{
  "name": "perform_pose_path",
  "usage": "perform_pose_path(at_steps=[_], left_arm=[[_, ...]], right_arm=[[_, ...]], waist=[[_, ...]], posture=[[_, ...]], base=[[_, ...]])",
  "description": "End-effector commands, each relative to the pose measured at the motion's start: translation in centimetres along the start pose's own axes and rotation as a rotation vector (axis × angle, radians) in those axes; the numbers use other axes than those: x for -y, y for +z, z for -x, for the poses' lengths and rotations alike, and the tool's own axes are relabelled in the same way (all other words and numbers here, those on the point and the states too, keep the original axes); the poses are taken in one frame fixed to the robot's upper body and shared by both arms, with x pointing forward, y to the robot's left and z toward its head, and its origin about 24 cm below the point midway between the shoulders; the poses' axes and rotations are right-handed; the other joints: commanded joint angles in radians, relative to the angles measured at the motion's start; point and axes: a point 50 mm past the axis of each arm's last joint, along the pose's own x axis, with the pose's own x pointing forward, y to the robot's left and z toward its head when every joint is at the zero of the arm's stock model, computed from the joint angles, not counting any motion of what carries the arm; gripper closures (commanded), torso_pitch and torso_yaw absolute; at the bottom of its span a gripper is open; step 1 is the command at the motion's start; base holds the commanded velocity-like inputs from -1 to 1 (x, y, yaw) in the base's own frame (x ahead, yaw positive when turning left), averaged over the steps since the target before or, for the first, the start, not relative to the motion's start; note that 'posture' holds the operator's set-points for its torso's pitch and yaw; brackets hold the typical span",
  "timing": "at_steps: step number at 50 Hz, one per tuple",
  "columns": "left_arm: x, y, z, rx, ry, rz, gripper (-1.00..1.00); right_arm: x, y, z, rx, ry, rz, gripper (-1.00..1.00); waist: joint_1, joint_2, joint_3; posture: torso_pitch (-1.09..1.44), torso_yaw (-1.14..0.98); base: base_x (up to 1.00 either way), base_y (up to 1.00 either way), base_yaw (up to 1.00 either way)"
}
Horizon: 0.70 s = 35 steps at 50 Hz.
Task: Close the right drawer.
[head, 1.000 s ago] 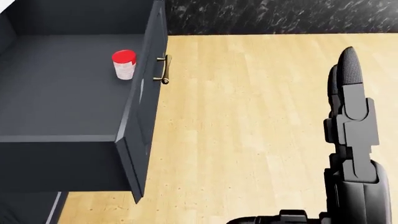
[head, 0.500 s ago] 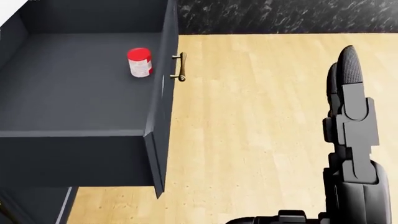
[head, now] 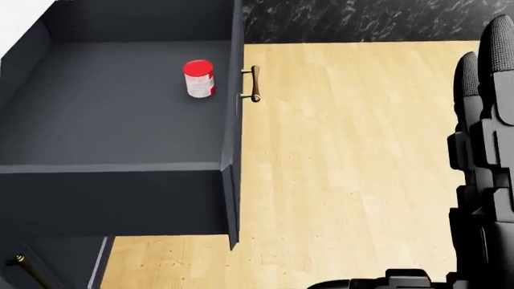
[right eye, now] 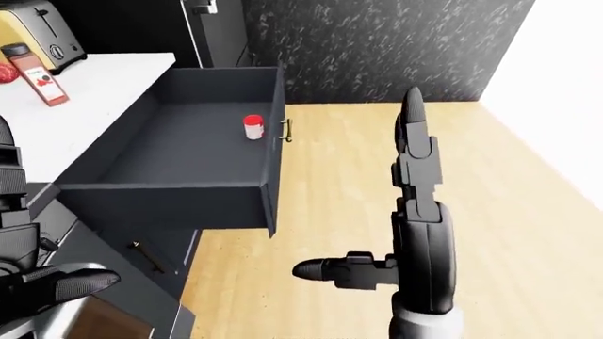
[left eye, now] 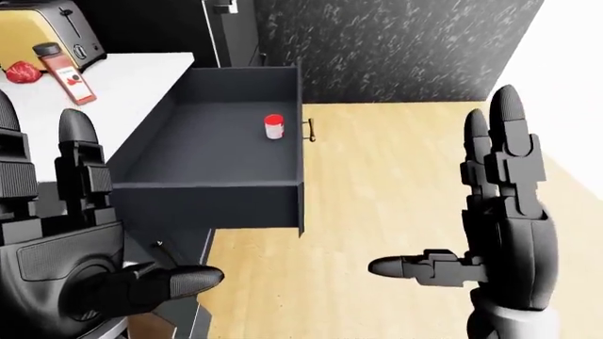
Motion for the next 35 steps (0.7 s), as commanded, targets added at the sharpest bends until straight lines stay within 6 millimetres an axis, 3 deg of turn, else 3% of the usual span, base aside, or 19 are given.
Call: perform_pose_path(at_steps=[1,3,6,10,12,13,14,16,17,20,24,28,29,30,31,33,35], left_arm=[[0.34,0.88,-0.02,0.055,-0.022,0.005,-1.00],[0.33,0.87,0.00,0.055,-0.023,0.005,-1.00],[0.33,0.85,0.01,0.055,-0.023,0.005,-1.00],[0.32,0.86,-0.02,0.055,-0.022,0.005,-1.00],[0.30,0.86,-0.02,0.055,-0.022,0.005,-1.00],[0.30,0.86,-0.01,0.055,-0.022,0.006,-1.00],[0.31,0.86,0.00,0.055,-0.022,0.005,-1.00],[0.28,0.87,-0.02,0.056,-0.022,0.006,-1.00],[0.29,0.86,-0.02,0.055,-0.022,0.006,-1.00],[0.28,0.85,-0.02,0.055,-0.021,0.006,-1.00],[0.31,0.85,-0.03,0.055,-0.021,0.006,-1.00],[0.32,0.85,-0.04,0.055,-0.021,0.006,-1.00],[0.33,0.85,-0.05,0.055,-0.021,0.006,-1.00],[0.34,0.84,-0.05,0.054,-0.022,0.006,-1.00],[0.34,0.84,-0.05,0.055,-0.022,0.006,-1.00],[0.35,0.84,-0.06,0.055,-0.022,0.006,-1.00],[0.36,0.83,-0.04,0.054,-0.022,0.006,-1.00]], right_arm=[[0.29,1.11,-0.08,0.067,-0.020,0.007,-1.00],[0.23,1.25,-0.12,0.067,-0.019,0.009,-1.00],[0.23,1.23,-0.12,0.067,-0.020,0.008,-1.00],[0.18,1.34,-0.20,0.068,-0.020,0.009,-1.00],[0.21,1.28,-0.16,0.068,-0.020,0.009,-1.00],[0.21,1.25,-0.15,0.068,-0.020,0.009,-1.00],[0.20,1.22,-0.12,0.068,-0.019,0.008,-1.00],[0.22,1.20,-0.12,0.068,-0.020,0.009,-1.00],[0.19,1.21,-0.15,0.068,-0.019,0.008,-1.00],[0.19,1.16,-0.12,0.067,-0.020,0.009,-1.00],[0.17,1.18,-0.11,0.067,-0.019,0.010,-1.00],[0.16,1.12,-0.08,0.066,-0.019,0.011,-1.00],[0.16,1.08,-0.07,0.066,-0.019,0.010,-1.00],[0.15,1.08,-0.06,0.067,-0.018,0.007,-1.00],[0.15,1.05,-0.05,0.068,-0.018,-0.002,-1.00],[0.17,1.10,-0.04,0.072,-0.017,-0.011,-1.00],[0.01,0.97,-0.12,0.063,-0.011,-0.012,-1.00]], waist=[[-0.003,-0.019,-0.018],[-0.014,0.011,-0.007],[-0.010,0.009,-0.015],[-0.006,0.041,-0.001],[-0.009,0.072,0.001],[-0.011,0.097,-0.006],[-0.009,0.137,-0.020],[0.001,0.113,-0.003],[-0.001,0.112,0.002],[-0.001,0.083,-0.009],[-0.003,0.049,-0.005],[-0.006,-0.023,-0.015],[-0.016,0.014,-0.013],[-0.007,0.000,-0.010],[-0.010,0.002,0.004],[-0.011,0.025,-0.024],[-0.018,0.054,-0.024]], posture=[[0.00,0.00],[0.00,0.00],[0.00,0.00],[0.00,0.00],[0.00,0.00],[0.00,0.00],[0.00,0.00],[0.00,0.00],[0.00,0.00],[0.00,0.00],[0.00,0.00],[0.00,0.00],[0.00,0.00],[0.00,0.00],[0.00,0.00],[0.00,0.00],[0.00,0.00]], base=[[0.02,0.12,0.00],[0.01,0.12,0.00],[0.01,0.12,0.00],[0.01,0.12,0.00],[0.01,0.12,0.00],[0.01,0.12,0.00],[0.02,0.11,0.00],[0.01,0.11,0.00],[0.01,0.11,0.00],[0.01,0.10,0.00],[0.01,0.10,0.00],[0.01,0.10,0.00],[0.02,0.09,0.00],[0.01,0.09,0.00],[0.01,0.00,0.00],[0.00,0.00,0.00],[0.00,0.00,0.00]])
